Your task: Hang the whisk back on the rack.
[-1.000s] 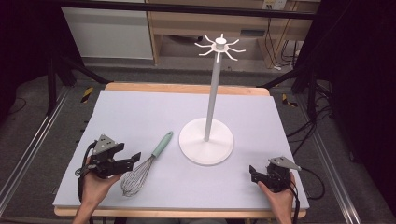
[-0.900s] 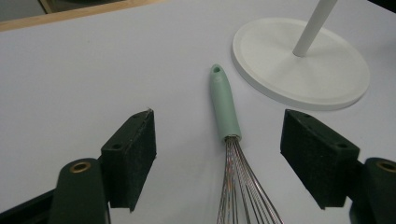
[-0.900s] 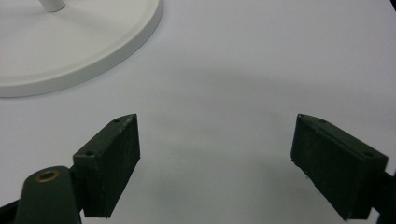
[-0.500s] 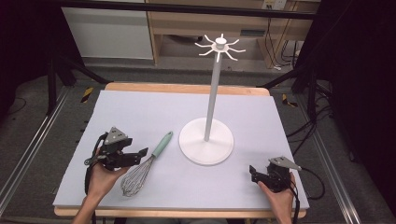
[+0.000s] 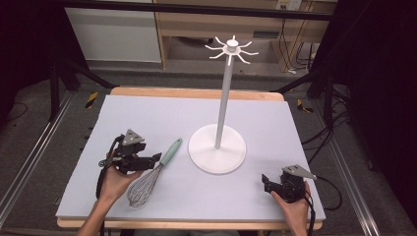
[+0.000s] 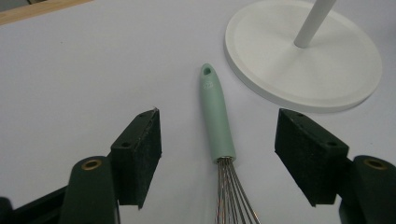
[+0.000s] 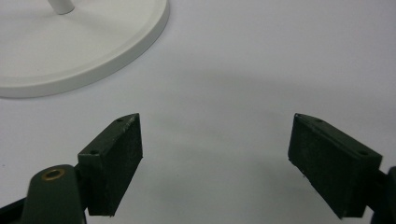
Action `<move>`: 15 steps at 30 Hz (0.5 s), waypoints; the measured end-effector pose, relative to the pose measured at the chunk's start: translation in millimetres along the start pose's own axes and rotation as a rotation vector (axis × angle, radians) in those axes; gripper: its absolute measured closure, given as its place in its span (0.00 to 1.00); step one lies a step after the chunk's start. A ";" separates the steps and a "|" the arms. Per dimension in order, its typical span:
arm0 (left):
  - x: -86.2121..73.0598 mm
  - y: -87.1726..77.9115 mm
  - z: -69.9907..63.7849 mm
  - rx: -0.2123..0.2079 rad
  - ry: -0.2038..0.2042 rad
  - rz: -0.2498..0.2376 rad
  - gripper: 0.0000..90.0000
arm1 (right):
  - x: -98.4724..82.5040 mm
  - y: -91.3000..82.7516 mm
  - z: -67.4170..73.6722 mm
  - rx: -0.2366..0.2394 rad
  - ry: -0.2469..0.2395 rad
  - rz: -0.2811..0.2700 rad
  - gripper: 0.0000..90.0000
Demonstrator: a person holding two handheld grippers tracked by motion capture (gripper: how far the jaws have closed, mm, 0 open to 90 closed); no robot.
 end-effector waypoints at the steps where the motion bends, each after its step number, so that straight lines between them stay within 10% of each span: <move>1: 0.0 0.0 0.0 0.000 0.000 0.000 0.35 | 0.0 0.0 0.0 0.000 0.000 0.000 0.20; 15: 12.2 19.9 -6.7 -0.025 0.039 0.065 0.36 | 1.0 0.9 0.0 0.003 -0.002 0.000 0.20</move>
Point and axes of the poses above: each handheld gripper's, and its own axes: y roughly forward along the jaws, x roughly out of its top, z roughly to its left, the point moved 3 cm from there along y, roughly forward along the jaws, and after that the axes turned 11 degrees about y, right-handed, at the moved point
